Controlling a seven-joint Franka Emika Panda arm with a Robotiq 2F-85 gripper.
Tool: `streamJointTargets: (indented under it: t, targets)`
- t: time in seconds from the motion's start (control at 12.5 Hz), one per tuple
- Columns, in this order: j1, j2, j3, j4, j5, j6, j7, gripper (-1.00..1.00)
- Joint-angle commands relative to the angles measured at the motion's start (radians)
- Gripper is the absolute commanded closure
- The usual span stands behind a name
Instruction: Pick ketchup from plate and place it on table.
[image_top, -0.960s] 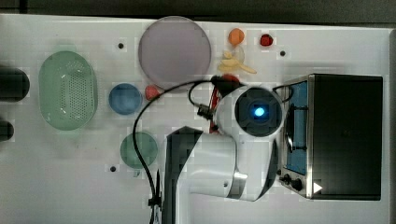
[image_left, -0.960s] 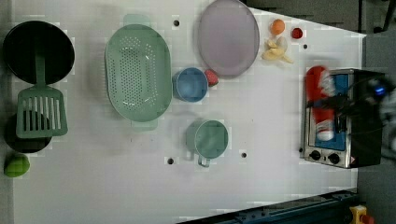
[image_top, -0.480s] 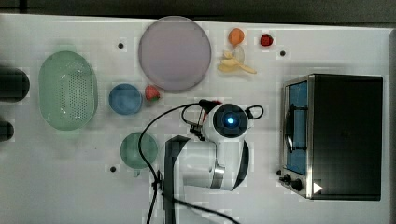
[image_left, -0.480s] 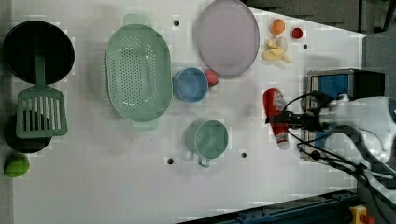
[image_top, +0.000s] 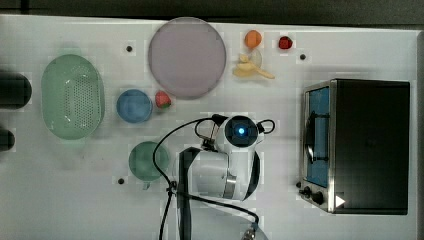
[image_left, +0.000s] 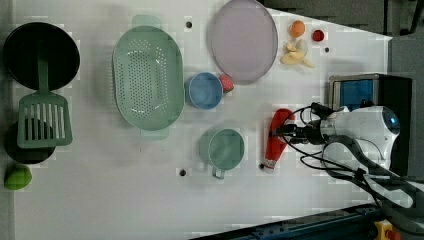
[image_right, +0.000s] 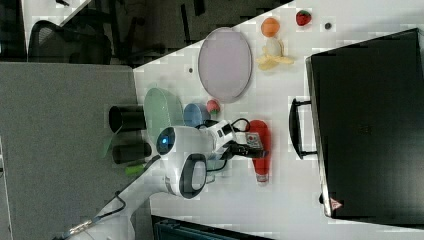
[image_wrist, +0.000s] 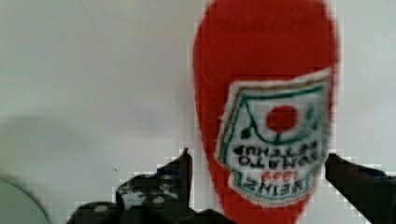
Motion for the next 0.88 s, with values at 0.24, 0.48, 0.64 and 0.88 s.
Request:
streamJointTargets:
  t: [0.24,0.48,0.64,0.88]
  targets:
    - [0.013,-0.263,0.008,0.109,0.013,-0.155,0.152,-1.00]
    - [0.014,-0.404,0.016,0.247,0.013,-0.426,0.349,-1.00]
    - [0.016,-0.456,0.018,0.345,0.011,-0.621,0.488,-1.00]
    - [0.016,-0.481,0.021,0.480,-0.014,-0.799,0.567,-1.00]
